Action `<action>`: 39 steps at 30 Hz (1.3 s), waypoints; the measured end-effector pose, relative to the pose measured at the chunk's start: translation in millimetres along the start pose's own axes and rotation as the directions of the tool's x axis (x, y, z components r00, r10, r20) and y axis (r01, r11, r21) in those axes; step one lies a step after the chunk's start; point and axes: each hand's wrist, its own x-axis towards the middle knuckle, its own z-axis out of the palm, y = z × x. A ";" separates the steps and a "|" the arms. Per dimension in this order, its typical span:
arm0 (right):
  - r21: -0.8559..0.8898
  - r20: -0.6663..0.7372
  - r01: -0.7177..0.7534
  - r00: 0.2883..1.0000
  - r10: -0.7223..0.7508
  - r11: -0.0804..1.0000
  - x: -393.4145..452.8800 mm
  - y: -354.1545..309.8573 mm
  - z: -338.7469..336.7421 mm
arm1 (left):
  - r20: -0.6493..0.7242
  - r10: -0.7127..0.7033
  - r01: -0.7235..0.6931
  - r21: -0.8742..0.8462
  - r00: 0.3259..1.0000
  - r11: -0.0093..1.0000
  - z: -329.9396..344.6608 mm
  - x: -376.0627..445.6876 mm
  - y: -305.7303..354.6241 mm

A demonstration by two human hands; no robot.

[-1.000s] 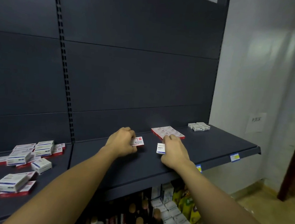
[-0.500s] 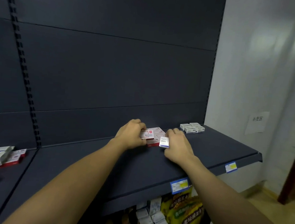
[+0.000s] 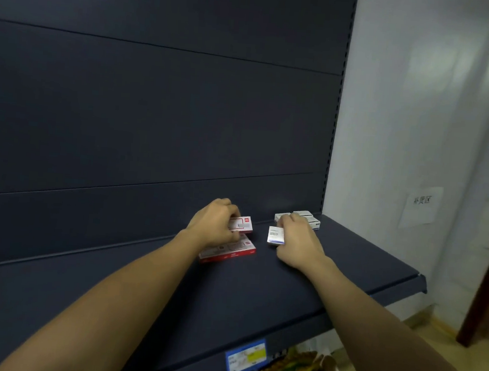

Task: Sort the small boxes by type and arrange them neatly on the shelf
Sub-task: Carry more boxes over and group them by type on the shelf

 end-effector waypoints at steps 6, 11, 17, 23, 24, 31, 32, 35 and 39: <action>-0.017 0.010 0.050 0.999 -0.050 0.999 29.7 56.8 -10.2 | 0.005 -0.057 0.057 0.037 0.998 0.998 16.0 25.6 30.8; -0.003 0.047 0.148 0.988 -0.147 0.989 48.8 96.1 -15.7 | 0.005 -0.144 0.144 0.054 0.990 0.988 29.0 44.8 56.4; 0.036 0.078 0.218 0.972 -0.220 0.975 70.1 131.3 -18.0 | 0.004 -0.248 0.247 0.066 0.969 0.967 44.1 53.8 78.3; 0.093 0.091 0.253 0.961 -0.261 0.963 85.3 150.6 -15.2 | -0.008 -0.301 0.300 0.080 0.954 0.950 53.9 52.9 88.7; 0.104 0.097 0.259 0.958 -0.269 0.960 86.8 152.2 -14.0 | -0.013 -0.309 0.309 0.082 0.951 0.948 54.3 52.4 89.5; 0.133 0.197 0.309 0.923 -0.331 0.942 88.3 147.0 8.0 | -0.049 -0.375 0.377 0.084 0.926 0.922 52.3 37.7 89.0; 0.136 0.201 0.309 0.922 -0.332 0.941 87.8 145.6 11.6 | -0.054 -0.380 0.384 0.095 0.923 0.919 51.8 34.4 88.2; 0.127 0.204 0.304 0.924 -0.325 0.944 86.5 141.7 16.1 | -0.048 -0.401 0.404 0.110 0.915 0.908 48.1 24.4 83.9; 0.085 0.198 0.306 0.928 -0.317 0.948 87.5 139.4 14.2 | -0.043 -0.445 0.447 0.095 0.895 0.890 41.5 13.0 75.5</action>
